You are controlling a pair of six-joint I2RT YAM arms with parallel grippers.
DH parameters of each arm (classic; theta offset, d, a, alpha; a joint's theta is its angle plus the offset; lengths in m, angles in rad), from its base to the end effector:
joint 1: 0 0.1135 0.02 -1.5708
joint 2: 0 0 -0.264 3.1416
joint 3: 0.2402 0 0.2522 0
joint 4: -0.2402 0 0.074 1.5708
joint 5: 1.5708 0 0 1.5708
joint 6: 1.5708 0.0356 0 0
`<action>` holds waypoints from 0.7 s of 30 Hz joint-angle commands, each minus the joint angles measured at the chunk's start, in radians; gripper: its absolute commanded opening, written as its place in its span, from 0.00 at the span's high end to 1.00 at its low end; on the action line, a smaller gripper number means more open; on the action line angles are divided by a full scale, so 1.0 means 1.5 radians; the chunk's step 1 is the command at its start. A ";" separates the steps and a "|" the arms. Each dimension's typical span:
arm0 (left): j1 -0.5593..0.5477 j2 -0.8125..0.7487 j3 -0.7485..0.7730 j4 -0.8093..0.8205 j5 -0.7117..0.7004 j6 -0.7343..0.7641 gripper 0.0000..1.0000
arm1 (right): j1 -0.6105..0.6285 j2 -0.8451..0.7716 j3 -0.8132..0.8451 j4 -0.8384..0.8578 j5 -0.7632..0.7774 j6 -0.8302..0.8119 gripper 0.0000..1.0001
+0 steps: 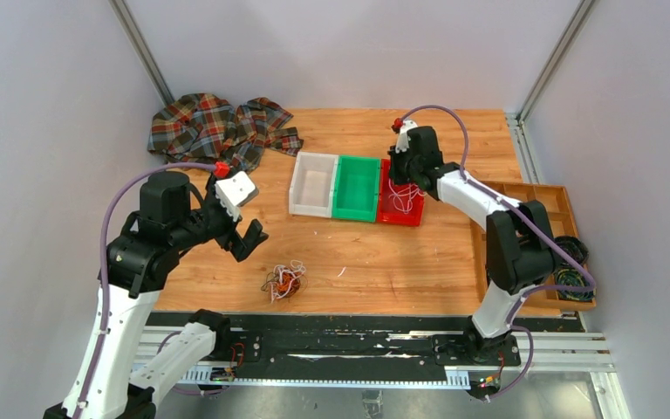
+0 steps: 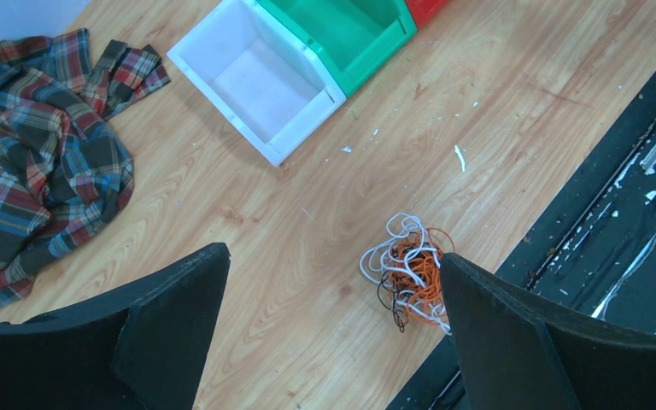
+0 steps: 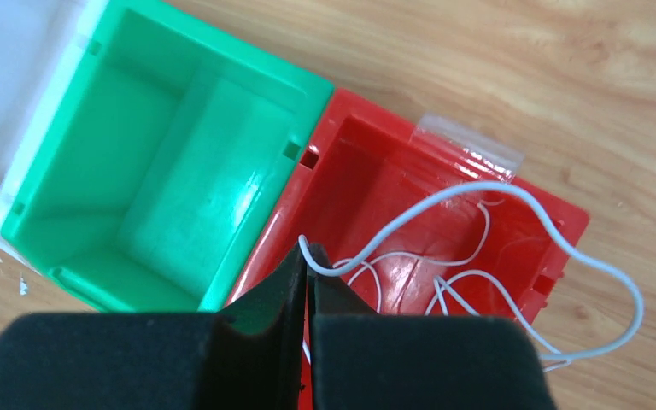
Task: Untangle the cables
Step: Place the cable in the bin.
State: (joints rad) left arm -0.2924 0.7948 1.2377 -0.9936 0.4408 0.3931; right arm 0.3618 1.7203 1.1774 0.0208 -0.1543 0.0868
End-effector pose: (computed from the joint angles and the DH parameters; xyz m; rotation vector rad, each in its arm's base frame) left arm 0.1117 -0.0495 0.4055 0.9413 1.8649 -0.4054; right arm 0.3672 0.1448 0.2449 -0.3832 2.0804 0.4311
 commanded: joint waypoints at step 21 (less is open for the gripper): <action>-0.004 -0.003 -0.003 -0.019 -0.014 0.040 0.02 | 0.009 -0.060 0.186 -0.328 -0.026 0.054 0.58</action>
State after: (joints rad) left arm -0.2924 0.7898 1.2377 -1.0119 0.4393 0.4206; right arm 0.3618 1.7100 1.4002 -0.4156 -0.1833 0.1497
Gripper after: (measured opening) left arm 0.978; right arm 0.440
